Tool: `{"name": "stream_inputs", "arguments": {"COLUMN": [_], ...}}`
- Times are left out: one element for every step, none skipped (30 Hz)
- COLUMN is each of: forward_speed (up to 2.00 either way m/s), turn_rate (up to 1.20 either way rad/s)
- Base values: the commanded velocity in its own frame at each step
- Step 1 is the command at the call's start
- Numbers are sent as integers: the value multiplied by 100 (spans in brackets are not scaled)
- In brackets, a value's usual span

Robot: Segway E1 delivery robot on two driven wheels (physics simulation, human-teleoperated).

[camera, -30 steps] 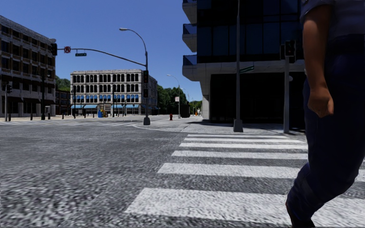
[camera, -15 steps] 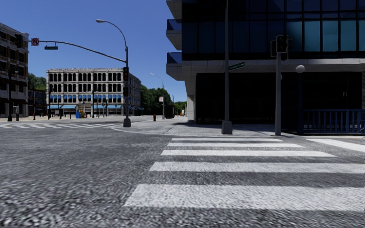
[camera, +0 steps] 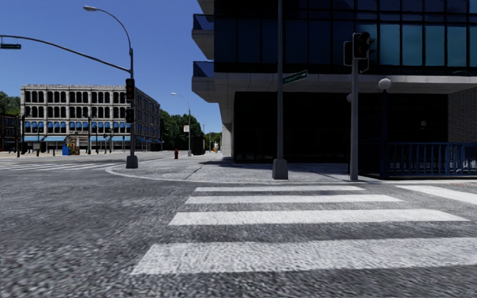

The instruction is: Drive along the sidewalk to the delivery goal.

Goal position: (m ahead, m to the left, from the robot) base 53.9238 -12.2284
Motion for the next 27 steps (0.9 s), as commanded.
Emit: {"name": "stream_inputs", "arguments": {"forward_speed": [200,200,200,200,200,200,200,200,200,200,200,200,200,200,200,200,200,200,200,200,200,200,200,200,200,200,200], "turn_rate": [0,0,0,0,0,0,0,0,0,0,0,0,0,0,0,1,7,9,9,9,9,10,10,10,11,12,12]}}
